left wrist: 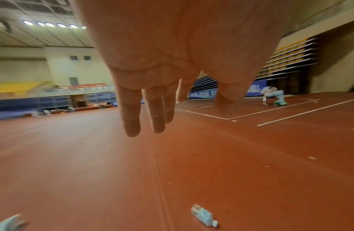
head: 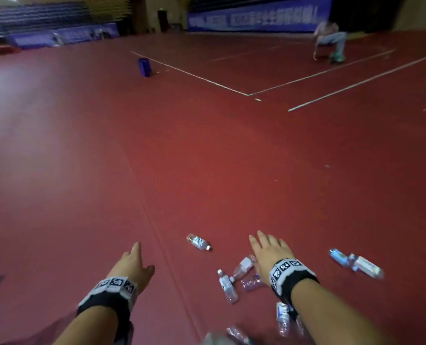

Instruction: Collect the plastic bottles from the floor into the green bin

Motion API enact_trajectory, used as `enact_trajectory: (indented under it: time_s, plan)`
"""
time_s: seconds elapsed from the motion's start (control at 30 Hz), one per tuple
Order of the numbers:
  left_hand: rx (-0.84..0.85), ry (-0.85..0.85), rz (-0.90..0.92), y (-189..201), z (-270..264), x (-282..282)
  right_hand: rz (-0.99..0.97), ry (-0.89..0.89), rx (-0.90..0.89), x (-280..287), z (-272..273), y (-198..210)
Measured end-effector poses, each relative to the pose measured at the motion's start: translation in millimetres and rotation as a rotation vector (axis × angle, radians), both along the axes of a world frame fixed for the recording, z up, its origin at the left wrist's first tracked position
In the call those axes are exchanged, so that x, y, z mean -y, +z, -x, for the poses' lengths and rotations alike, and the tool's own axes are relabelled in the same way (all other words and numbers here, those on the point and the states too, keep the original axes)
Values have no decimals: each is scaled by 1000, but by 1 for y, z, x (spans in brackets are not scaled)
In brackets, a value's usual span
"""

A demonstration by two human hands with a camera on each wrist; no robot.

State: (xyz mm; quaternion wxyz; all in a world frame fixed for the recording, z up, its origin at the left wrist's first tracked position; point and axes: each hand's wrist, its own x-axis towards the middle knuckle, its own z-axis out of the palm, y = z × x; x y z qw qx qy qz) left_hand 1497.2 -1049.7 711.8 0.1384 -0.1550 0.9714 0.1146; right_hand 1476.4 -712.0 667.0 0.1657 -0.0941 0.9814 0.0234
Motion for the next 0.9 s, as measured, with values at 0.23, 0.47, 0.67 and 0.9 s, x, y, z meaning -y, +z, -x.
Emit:
enact_trajectory:
  time_s: [0.23,0.47,0.67,0.9]
  plan:
    - [68,-278,134,-3,178,37,73,-162,-36,55,150,-18]
    - [-12,-340,256,48,401,79,220,-261,-98,117,325,2]
    - [101,-587,280,5,527,30,100,-464,-14,72,376,-31]
    - [161,-1012,288,-46,667,-66,20,-933,120,24,405,-72]
